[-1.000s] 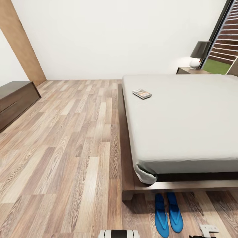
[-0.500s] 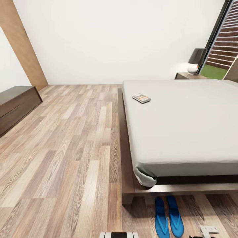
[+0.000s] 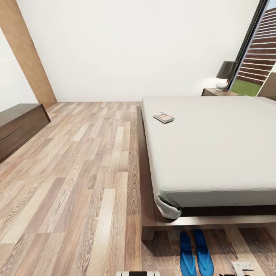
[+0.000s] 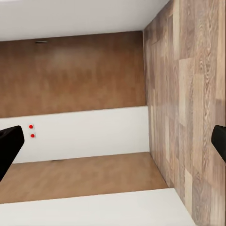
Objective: In the bedroom, move the book from the bed onto either nightstand, and place the two sandals side by side next to the bed.
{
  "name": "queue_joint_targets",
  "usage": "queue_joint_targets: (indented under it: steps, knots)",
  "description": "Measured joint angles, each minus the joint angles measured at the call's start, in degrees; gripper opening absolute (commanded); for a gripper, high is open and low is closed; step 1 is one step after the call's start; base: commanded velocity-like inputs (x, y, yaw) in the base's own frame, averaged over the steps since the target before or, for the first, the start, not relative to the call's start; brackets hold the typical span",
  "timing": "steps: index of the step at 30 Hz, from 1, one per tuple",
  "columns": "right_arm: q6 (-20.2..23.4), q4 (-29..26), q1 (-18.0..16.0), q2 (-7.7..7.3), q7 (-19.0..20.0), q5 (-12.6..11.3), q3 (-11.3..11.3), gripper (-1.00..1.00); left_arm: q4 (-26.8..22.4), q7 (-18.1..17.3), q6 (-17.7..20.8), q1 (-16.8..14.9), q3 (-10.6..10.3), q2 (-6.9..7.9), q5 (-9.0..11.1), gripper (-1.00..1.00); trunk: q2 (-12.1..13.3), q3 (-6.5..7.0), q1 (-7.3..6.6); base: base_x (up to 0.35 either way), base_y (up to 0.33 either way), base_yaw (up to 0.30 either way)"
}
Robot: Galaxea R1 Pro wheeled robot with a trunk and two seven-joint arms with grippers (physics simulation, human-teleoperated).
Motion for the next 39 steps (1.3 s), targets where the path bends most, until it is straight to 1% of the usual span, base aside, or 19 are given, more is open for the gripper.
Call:
queue_joint_targets:
  steps: [6,13,16,17,21,22,24,25,28,29,31,32,35,36,37,39]
  knots:
    - [0.0,0.0,0.0,-0.01,0.0,0.0,0.0,1.00,0.0,-1.5,-0.6,0.4,0.0,-0.22,0.1,1.00,0.0,0.00,0.00,0.000,0.000,0.000]
    - [0.0,0.1,0.1,-0.06,0.0,-0.1,0.1,1.00,0.0,-3.9,-1.6,0.5,0.0,-0.77,0.1,1.00,0.1,1.54,-0.18,0.000,0.000,0.000]
    - [0.0,0.1,0.2,-0.06,0.0,-0.1,0.1,1.00,-0.1,-6.2,-2.1,0.6,0.1,-1.10,0.2,1.00,0.1,2.21,-0.26,0.000,0.000,0.000]
    - [0.0,0.1,0.2,-0.06,0.0,-0.1,0.1,1.00,-0.1,-6.3,-2.1,0.6,0.1,-1.10,0.2,1.00,0.1,2.43,-0.29,0.000,0.000,0.000]
    - [0.0,0.1,0.7,-0.03,0.0,-0.1,0.1,1.00,0.0,-9.9,-3.2,0.7,0.1,-1.66,0.2,1.00,0.2,3.32,-0.39,0.000,0.000,0.000]
    - [0.0,0.1,0.7,-0.03,0.0,-0.1,0.1,1.00,0.0,-10.0,-3.2,0.6,0.1,-1.66,0.2,1.00,0.2,3.54,-0.41,0.000,0.000,0.000]
    - [0.0,0.1,0.8,-0.06,0.0,-0.1,0.1,1.00,0.2,-12.0,-4.1,0.8,0.1,-2.15,0.3,1.00,0.2,3.98,-0.46,0.000,0.000,0.000]
    - [0.0,0.1,0.8,-0.06,0.0,-0.1,0.1,1.00,0.2,-12.0,-4.1,0.8,0.1,-2.16,0.3,1.00,0.3,4.20,-0.49,0.000,0.000,0.000]
    - [0.0,0.1,1.0,-0.08,0.0,-0.1,0.1,1.00,0.7,-15.0,-5.4,0.9,0.2,-2.89,0.3,1.00,0.3,4.87,-0.57,0.000,0.000,0.000]
    - [0.0,0.1,1.0,-0.08,0.0,-0.1,0.1,1.00,0.7,-15.0,-5.4,0.9,0.2,-2.89,0.3,1.00,0.3,5.09,-0.59,0.000,0.000,0.000]
    - [0.0,0.2,1.0,-0.10,0.0,-0.1,0.1,1.00,1.0,-16.9,-6.2,1.0,0.2,-3.24,0.3,1.00,0.3,5.54,-0.64,0.000,0.000,0.000]
    - [0.0,0.2,1.0,-0.10,0.0,-0.1,0.1,1.00,1.0,-16.9,-6.2,1.0,0.2,-3.24,0.3,1.00,0.3,5.76,-0.67,0.000,0.000,0.000]
    - [0.0,1.0,1.1,-0.14,0.0,-0.1,0.1,1.00,1.3,-19.6,-7.5,1.1,0.4,-3.52,0.4,1.00,0.4,6.42,-0.75,0.000,0.000,0.000]
    - [0.0,1.0,1.1,-0.14,0.0,-0.1,0.1,1.00,1.3,-19.7,-7.5,1.1,0.4,-3.52,0.4,1.00,0.4,6.64,-0.77,0.000,0.000,0.000]
    - [0.0,1.4,1.2,-0.16,0.0,-0.1,0.1,1.00,1.3,-20.5,-7.9,1.1,0.4,-3.60,0.5,1.00,0.5,6.86,-0.82,0.000,0.000,0.000]
    - [0.0,2.0,1.5,-0.22,0.0,-0.1,0.1,1.00,1.4,-22.2,-8.5,1.2,0.5,-3.73,0.5,1.00,1.3,7.22,-1.26,0.000,0.000,0.000]
